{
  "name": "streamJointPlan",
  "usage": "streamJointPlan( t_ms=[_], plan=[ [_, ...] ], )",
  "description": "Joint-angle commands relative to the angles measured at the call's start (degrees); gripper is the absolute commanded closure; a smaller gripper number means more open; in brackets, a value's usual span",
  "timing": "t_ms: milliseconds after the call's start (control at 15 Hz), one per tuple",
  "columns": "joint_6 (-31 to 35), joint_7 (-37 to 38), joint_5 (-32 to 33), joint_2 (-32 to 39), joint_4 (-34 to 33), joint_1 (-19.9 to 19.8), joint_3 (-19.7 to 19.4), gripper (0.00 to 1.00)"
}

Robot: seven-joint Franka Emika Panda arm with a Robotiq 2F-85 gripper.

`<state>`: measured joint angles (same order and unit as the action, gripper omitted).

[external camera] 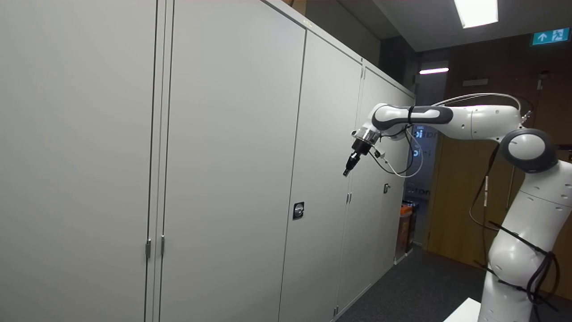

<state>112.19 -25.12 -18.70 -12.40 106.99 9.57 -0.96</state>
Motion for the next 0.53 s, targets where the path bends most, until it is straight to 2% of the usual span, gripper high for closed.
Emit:
streamJointPlan(
  t_ms=[0, 467],
  plan=[
    [0.4, 5.0, 0.4, -6.7, 8.2, -1.5, 1.2, 1.00],
    [0.0, 10.6, 0.9, -13.3, 18.0, -2.4, 0.6, 1.00]
  ],
)
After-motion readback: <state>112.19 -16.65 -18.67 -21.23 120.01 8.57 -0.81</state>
